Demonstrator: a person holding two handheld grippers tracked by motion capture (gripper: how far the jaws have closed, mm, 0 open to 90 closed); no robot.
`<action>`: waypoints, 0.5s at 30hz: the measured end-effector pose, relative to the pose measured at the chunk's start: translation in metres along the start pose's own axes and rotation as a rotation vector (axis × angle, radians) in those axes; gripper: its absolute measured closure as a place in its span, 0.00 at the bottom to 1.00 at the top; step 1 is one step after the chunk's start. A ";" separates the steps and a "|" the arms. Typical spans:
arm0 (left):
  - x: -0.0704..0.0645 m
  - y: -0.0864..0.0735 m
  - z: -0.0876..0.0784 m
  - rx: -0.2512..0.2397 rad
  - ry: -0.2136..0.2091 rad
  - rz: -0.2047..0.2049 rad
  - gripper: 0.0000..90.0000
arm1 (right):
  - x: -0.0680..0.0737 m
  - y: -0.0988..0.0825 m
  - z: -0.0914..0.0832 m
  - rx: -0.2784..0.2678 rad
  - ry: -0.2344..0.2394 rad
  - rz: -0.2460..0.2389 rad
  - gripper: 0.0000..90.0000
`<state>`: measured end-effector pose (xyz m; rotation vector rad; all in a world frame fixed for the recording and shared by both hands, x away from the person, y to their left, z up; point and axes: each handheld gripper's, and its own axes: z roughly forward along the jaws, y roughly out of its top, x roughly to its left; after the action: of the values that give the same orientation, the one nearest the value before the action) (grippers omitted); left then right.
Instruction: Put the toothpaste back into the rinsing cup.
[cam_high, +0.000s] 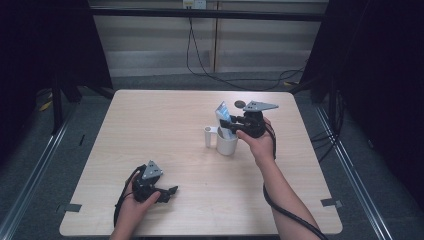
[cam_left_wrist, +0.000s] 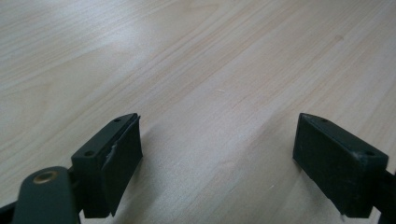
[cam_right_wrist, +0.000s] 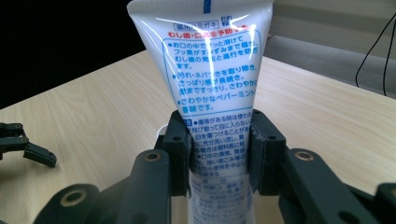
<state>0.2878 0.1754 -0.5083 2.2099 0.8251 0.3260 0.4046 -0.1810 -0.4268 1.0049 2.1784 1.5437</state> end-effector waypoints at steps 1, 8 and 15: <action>0.000 0.000 0.000 0.000 0.000 0.000 0.17 | 0.000 -0.001 0.000 0.003 -0.001 -0.001 0.72; 0.000 0.000 0.000 0.000 0.000 0.000 0.17 | 0.000 -0.004 -0.003 0.018 -0.002 -0.001 0.71; 0.000 0.000 0.000 0.000 0.000 0.000 0.17 | 0.000 -0.004 -0.006 0.029 -0.003 0.003 0.70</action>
<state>0.2878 0.1754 -0.5084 2.2097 0.8252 0.3260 0.3997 -0.1865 -0.4279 1.0192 2.2035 1.5151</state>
